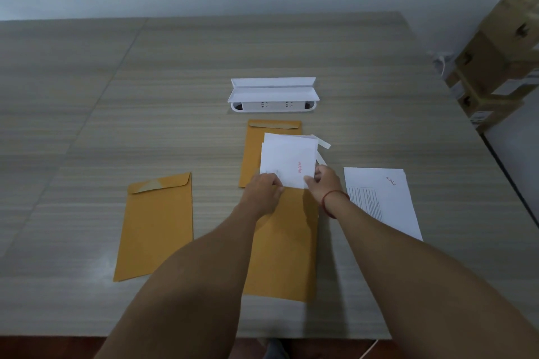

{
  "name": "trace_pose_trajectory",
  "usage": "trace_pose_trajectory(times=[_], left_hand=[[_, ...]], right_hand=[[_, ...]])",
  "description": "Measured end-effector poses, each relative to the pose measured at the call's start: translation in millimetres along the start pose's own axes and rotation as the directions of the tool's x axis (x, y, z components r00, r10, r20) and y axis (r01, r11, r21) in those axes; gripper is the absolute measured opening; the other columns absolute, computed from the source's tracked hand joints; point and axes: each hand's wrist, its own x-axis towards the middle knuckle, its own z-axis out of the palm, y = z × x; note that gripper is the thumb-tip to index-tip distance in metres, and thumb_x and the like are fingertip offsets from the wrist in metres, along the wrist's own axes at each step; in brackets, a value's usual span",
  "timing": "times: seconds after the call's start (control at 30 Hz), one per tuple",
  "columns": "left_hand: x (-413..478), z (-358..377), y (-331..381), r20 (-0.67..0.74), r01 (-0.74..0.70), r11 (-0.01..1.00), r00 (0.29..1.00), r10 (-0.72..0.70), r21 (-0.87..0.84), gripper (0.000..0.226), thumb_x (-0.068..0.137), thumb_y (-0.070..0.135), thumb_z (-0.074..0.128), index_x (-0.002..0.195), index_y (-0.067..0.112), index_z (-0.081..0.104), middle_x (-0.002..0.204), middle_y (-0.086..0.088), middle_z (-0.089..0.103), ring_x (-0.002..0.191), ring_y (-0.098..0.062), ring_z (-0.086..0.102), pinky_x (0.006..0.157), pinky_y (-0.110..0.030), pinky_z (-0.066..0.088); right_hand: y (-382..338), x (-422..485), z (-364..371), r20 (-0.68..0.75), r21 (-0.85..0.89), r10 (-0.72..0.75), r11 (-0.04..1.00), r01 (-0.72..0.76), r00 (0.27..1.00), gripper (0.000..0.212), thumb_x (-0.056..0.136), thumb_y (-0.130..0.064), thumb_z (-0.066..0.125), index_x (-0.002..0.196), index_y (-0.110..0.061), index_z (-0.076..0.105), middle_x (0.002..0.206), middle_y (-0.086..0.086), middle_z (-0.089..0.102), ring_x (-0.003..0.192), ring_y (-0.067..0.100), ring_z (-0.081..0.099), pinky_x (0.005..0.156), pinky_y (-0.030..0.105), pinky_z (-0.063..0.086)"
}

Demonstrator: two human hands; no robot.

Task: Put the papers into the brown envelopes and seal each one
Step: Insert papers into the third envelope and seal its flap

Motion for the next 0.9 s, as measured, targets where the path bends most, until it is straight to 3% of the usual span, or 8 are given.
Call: trace_pose_trajectory(times=[0.17,0.33,0.5,0.6,0.73,0.9], left_hand=[[1,-2,5,0.001,-0.019,0.999,1.000,0.020,-0.034,0.011,0.093,0.016,0.056,0.093,0.009,0.064,0.100,-0.006,0.064,0.104,-0.022,0.053,0.091,-0.035,0.046],[1,-2,2,-0.010,-0.009,0.999,1.000,0.009,-0.043,0.011,0.092,0.016,0.056,0.094,0.008,0.063,0.102,-0.009,0.063,0.107,-0.024,0.050,0.094,-0.037,0.044],[2,5,0,-0.001,0.025,0.997,1.000,-0.025,-0.069,0.009,0.091,0.016,0.056,0.092,0.009,0.062,0.100,-0.008,0.065,0.102,-0.027,0.055,0.092,-0.042,0.047],[3,6,0,0.010,0.025,0.998,1.000,-0.024,-0.061,0.010,0.091,0.017,0.056,0.093,0.009,0.062,0.100,-0.008,0.065,0.102,-0.028,0.054,0.091,-0.042,0.047],[5,4,5,0.029,-0.003,0.999,1.000,0.004,-0.043,0.011,0.092,0.017,0.056,0.094,0.009,0.063,0.101,-0.009,0.065,0.102,-0.027,0.054,0.091,-0.041,0.046],[4,6,5,-0.020,-0.018,0.997,1.000,0.017,-0.072,0.010,0.091,0.013,0.056,0.090,0.005,0.064,0.097,-0.010,0.067,0.099,-0.029,0.057,0.092,-0.042,0.045]], right_hand=[[-15,9,-6,-0.061,0.085,-0.002,0.996,0.008,0.998,0.026,0.098,-0.017,0.047,0.121,-0.008,0.054,0.118,0.009,0.063,0.107,0.027,0.060,0.084,0.032,0.046],[-3,9,-4,0.003,-0.099,-0.068,0.993,0.068,0.998,0.016,0.098,-0.017,0.046,0.109,-0.012,0.056,0.105,0.008,0.062,0.099,0.028,0.059,0.080,0.033,0.047],[3,4,0,0.125,-0.217,-0.060,0.972,0.086,0.990,0.027,0.098,-0.020,0.049,0.122,-0.010,0.055,0.124,0.012,0.063,0.112,0.031,0.059,0.094,0.042,0.051],[4,2,-2,0.126,-0.153,-0.067,0.985,0.086,0.990,0.031,0.094,-0.026,0.055,0.122,-0.011,0.054,0.122,0.010,0.063,0.110,0.029,0.060,0.094,0.043,0.051],[-8,5,-7,-0.021,0.038,-0.056,0.998,0.057,0.998,0.029,0.096,-0.022,0.051,0.122,-0.009,0.053,0.118,0.009,0.063,0.107,0.027,0.060,0.091,0.039,0.050],[4,4,-5,0.099,-0.258,-0.057,0.963,0.081,0.994,0.015,0.096,-0.024,0.052,0.101,-0.010,0.055,0.096,0.009,0.061,0.094,0.028,0.058,0.082,0.035,0.047]])
